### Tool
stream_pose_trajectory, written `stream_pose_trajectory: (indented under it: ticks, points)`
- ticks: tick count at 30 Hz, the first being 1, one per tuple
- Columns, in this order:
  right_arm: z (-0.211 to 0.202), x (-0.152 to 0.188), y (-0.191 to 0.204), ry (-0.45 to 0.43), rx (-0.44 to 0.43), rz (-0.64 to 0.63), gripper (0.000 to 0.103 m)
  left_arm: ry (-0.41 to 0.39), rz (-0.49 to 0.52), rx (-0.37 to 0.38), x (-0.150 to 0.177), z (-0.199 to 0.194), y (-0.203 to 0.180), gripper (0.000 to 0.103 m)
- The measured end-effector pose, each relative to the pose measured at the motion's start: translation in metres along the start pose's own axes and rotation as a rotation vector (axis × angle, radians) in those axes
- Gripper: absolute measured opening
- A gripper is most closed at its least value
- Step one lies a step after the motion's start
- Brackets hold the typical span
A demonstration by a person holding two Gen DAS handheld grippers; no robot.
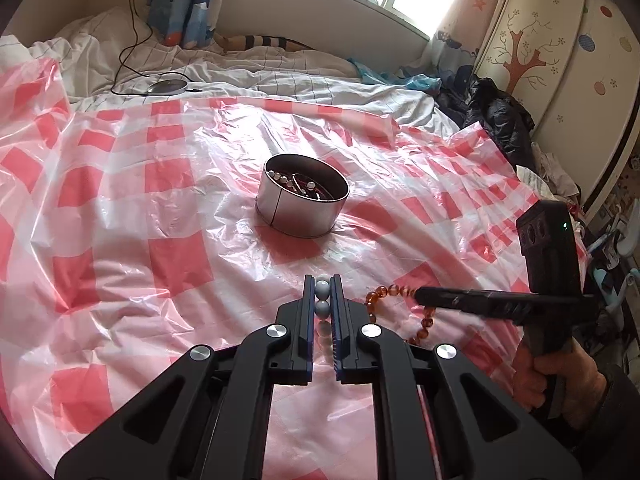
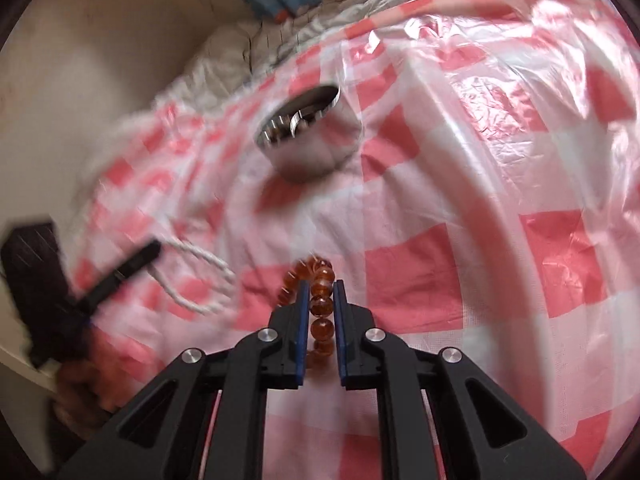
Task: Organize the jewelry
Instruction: 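Carry the amber bracelet and white bead strand over the silver tin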
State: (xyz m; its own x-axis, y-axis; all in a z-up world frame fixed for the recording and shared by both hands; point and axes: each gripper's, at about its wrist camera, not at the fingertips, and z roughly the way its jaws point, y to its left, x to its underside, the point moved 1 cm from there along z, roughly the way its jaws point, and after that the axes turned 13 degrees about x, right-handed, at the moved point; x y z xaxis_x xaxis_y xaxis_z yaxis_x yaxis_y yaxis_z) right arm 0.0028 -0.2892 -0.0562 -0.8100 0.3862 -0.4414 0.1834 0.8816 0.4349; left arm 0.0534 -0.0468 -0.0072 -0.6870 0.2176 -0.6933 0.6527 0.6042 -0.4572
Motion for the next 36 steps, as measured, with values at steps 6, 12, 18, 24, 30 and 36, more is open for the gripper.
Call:
stream_pose_trajectory:
  ticks: [6,12,18,24,30,36]
  points:
    - [-0.03,-0.01,-0.004,-0.112,-0.283,0.097,0.012,-0.003,-0.007,0.009,0.0,0.0,0.0,0.006]
    - [-0.042,-0.017,-0.021,-0.155,-0.417,0.198,0.012,-0.011,0.0,0.021,-0.005,0.005,-0.006,0.007]
    - [-0.048,-0.025,-0.032,-0.187,-0.517,0.267,0.013,-0.036,0.003,0.044,-0.017,0.017,-0.014,0.007]
    - [-0.041,-0.043,-0.034,-0.201,-0.594,0.305,0.013,-0.093,-0.015,0.098,-0.046,0.035,-0.019,0.007]
    - [-0.033,-0.066,-0.041,-0.229,-0.64,0.337,0.013,-0.127,0.007,0.107,-0.079,0.058,-0.022,0.007]
    - [-0.024,-0.083,-0.052,-0.237,-0.645,0.363,0.013,-0.167,-0.036,0.13,-0.106,0.086,-0.009,0.007]
